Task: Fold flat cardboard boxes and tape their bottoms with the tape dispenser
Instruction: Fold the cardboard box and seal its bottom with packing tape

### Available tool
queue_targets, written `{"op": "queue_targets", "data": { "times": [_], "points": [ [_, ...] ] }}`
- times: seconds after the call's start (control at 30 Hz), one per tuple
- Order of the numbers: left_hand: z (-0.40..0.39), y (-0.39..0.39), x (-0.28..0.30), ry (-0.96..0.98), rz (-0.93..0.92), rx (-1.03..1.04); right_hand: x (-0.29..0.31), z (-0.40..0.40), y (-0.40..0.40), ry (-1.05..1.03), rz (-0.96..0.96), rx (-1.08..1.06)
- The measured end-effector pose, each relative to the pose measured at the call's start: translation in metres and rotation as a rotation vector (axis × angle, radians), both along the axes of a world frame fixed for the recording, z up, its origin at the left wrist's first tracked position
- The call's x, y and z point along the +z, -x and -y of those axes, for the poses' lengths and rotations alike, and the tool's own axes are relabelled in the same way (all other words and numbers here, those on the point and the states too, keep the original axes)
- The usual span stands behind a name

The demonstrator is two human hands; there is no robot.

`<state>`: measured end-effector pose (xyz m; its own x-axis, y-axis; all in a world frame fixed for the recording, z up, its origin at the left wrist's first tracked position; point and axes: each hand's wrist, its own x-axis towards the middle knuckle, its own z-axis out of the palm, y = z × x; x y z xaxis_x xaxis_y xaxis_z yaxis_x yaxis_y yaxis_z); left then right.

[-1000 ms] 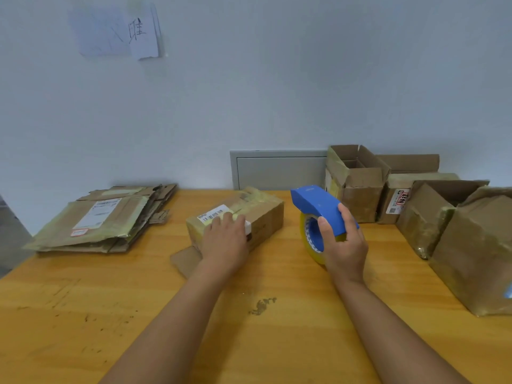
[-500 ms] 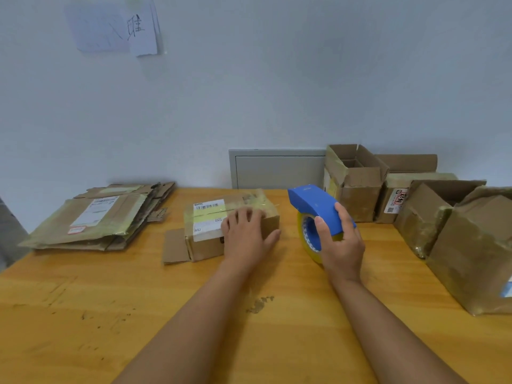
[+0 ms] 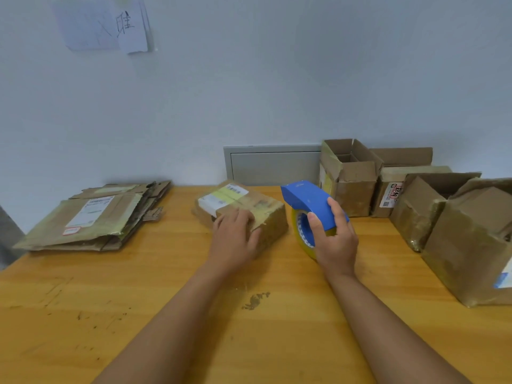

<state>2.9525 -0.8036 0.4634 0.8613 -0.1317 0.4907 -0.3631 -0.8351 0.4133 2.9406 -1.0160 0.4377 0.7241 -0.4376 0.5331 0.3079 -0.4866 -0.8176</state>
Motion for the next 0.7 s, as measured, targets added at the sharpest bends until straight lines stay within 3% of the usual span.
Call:
{"op": "queue_targets", "data": {
  "times": [0.2,0.47,0.7],
  "points": [
    [-0.047,0.002,0.011,0.067,-0.242,-0.142,0.002,-0.001,0.002,-0.006,0.011,0.011],
    [-0.057,0.02,0.01,-0.061,-0.159,-0.277,0.001,0.0,0.001,-0.004,0.002,0.014],
    [-0.037,0.032,0.01,-0.051,-0.036,-0.131,0.005,0.0,0.002,0.014,-0.029,-0.001]
  ]
}}
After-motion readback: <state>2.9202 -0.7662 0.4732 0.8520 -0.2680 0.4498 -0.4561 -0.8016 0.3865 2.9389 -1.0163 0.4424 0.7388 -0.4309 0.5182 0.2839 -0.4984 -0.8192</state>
